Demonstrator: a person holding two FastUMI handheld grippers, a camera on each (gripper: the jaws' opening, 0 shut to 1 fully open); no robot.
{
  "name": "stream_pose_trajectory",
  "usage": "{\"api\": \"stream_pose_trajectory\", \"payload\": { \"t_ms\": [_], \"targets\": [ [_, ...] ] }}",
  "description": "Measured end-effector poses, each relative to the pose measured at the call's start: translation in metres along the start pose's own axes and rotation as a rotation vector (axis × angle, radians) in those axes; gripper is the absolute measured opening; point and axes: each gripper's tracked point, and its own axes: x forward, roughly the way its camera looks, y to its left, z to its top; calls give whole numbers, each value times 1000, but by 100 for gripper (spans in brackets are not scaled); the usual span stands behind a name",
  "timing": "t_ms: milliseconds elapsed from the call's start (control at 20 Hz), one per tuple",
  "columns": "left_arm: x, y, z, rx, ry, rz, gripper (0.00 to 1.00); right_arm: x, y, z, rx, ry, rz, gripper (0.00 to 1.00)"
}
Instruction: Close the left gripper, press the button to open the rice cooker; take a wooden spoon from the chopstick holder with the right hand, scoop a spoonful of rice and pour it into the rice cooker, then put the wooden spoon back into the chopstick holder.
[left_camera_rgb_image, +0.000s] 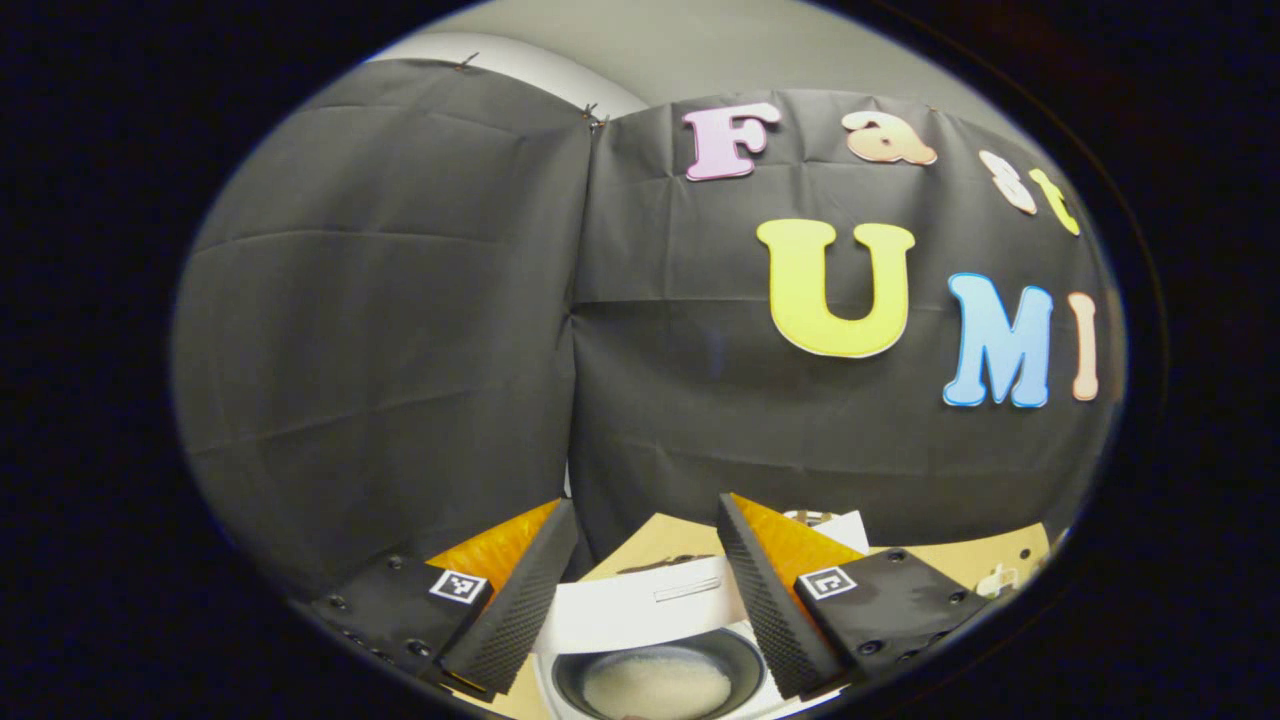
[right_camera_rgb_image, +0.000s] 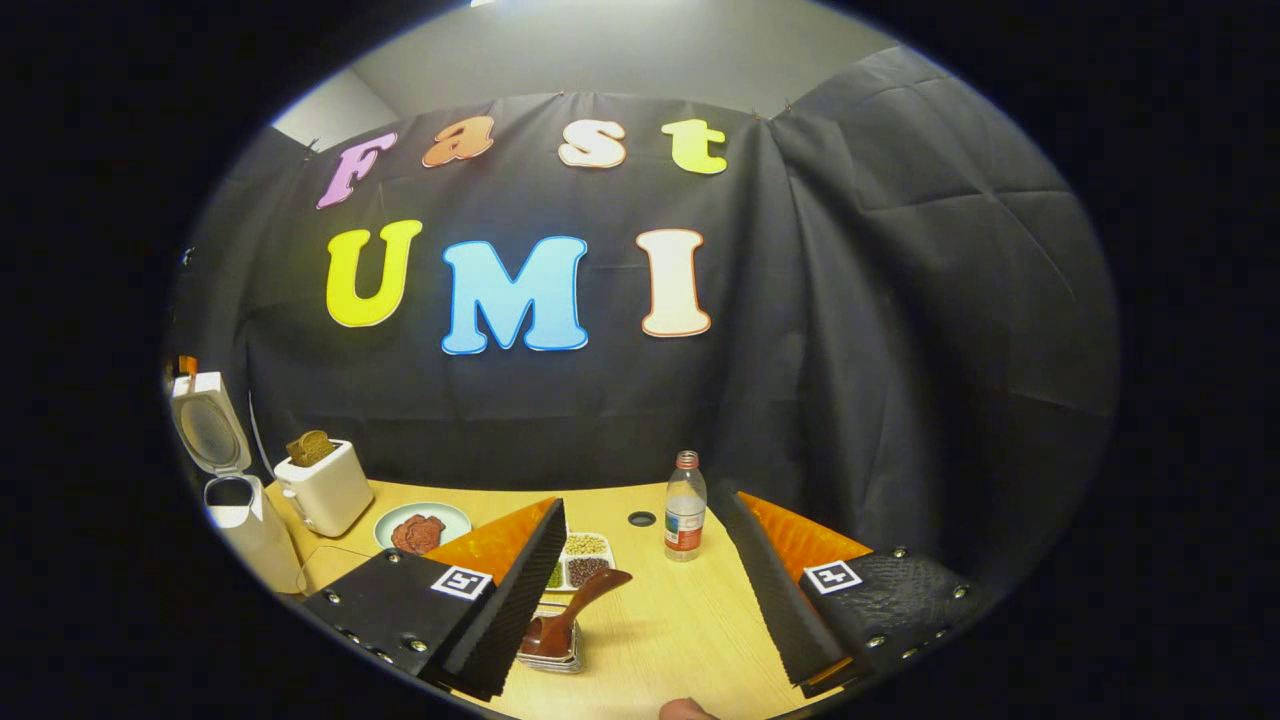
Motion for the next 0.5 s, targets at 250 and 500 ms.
{"api": "stream_pose_trajectory", "payload": {
  "t_ms": [250,500],
  "targets": [
    [-34,-17,-38,-3,30,-30,98,5,11,3,-5,-9,40,98],
    [-60,-25,-78,-21,70,-60,94,7,19,-1,-19,1,71,98]
  ]
}}
